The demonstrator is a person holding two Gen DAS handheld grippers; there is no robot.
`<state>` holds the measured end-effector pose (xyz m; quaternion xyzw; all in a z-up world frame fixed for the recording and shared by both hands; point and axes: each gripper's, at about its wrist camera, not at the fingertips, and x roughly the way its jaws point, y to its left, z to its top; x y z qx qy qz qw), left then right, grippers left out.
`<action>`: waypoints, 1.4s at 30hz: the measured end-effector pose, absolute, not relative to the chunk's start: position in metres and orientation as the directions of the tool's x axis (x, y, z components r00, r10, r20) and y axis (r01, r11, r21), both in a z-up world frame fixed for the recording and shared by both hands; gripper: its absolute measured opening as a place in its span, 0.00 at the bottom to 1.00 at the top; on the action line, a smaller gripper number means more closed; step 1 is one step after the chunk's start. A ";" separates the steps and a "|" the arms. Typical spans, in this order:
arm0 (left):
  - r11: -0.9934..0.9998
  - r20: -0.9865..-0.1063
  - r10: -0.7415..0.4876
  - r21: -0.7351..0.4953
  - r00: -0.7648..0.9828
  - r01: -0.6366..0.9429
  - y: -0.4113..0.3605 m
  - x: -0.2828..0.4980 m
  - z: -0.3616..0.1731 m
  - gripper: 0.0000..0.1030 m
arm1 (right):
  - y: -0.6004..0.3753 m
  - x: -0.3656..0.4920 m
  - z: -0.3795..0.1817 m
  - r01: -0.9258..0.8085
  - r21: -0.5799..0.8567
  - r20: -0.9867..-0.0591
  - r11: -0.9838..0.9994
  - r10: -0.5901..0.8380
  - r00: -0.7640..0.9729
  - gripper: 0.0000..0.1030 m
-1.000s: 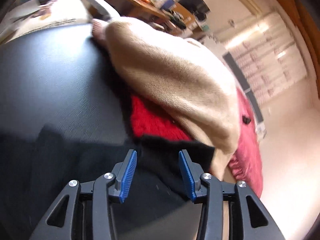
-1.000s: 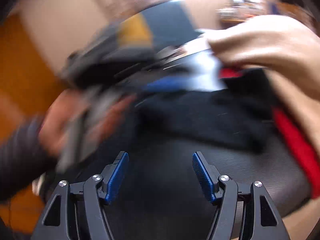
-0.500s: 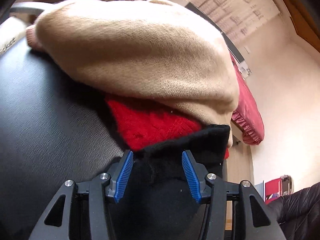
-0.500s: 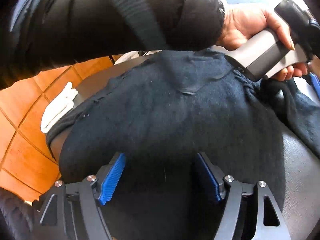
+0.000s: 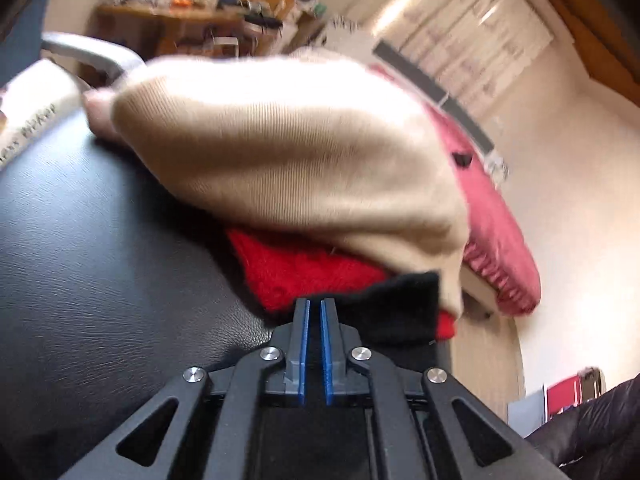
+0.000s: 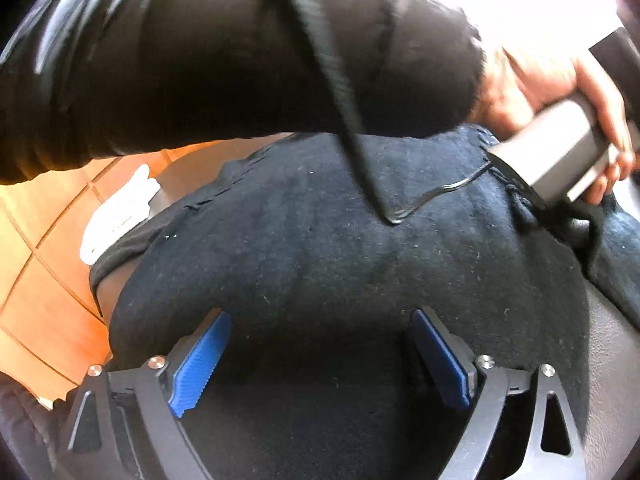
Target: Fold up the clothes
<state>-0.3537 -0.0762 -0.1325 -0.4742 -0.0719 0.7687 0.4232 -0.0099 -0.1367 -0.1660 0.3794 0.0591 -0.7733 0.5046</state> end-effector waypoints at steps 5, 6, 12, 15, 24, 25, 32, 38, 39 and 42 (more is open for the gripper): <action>-0.674 -0.744 0.648 -0.457 -0.166 -0.580 -0.073 -0.347 -0.127 0.26 | -0.143 -0.005 -0.167 0.841 0.250 -0.665 -0.480 -0.716 -0.211 0.97; -0.676 -0.752 0.642 -0.466 -0.147 -0.571 -0.073 -0.348 -0.133 0.31 | -0.145 -0.004 -0.167 0.842 0.237 -0.671 -0.484 -0.708 -0.219 0.97; -0.661 -0.792 0.609 -0.477 -0.041 -0.580 -0.052 -0.343 -0.162 0.49 | -0.147 -0.001 -0.169 0.842 0.226 -0.669 -0.490 -0.706 -0.232 0.98; -0.646 -0.803 0.596 -0.465 -0.020 -0.606 -0.037 -0.343 -0.170 0.49 | -0.146 -0.003 -0.170 0.842 0.245 -0.657 -0.480 -0.721 -0.220 1.00; -0.582 -0.793 0.607 -0.391 -0.060 -0.713 -0.011 -0.311 -0.155 0.02 | -0.139 -0.005 -0.172 0.838 0.288 -0.623 -0.464 -0.755 -0.204 1.00; -0.591 -0.790 0.608 -0.390 -0.073 -0.706 -0.012 -0.310 -0.152 0.02 | -0.138 -0.005 -0.172 0.837 0.293 -0.619 -0.462 -0.759 -0.202 1.00; -0.631 -0.755 0.637 -0.396 -0.154 -0.667 -0.037 -0.303 -0.125 0.02 | -0.139 -0.004 -0.171 0.841 0.275 -0.624 -0.466 -0.752 -0.212 1.00; -0.647 -0.772 0.628 -0.450 -0.097 -0.616 -0.045 -0.328 -0.130 0.11 | -0.140 -0.002 -0.172 0.844 0.256 -0.631 -0.472 -0.743 -0.224 1.00; -0.651 -0.775 0.627 -0.463 -0.081 -0.601 -0.045 -0.326 -0.135 0.19 | -0.141 -0.001 -0.172 0.844 0.253 -0.632 -0.473 -0.742 -0.226 1.00; -0.664 -0.783 0.619 -0.475 -0.067 -0.577 -0.045 -0.328 -0.145 0.32 | -0.140 -0.002 -0.172 0.844 0.257 -0.629 -0.471 -0.745 -0.224 1.00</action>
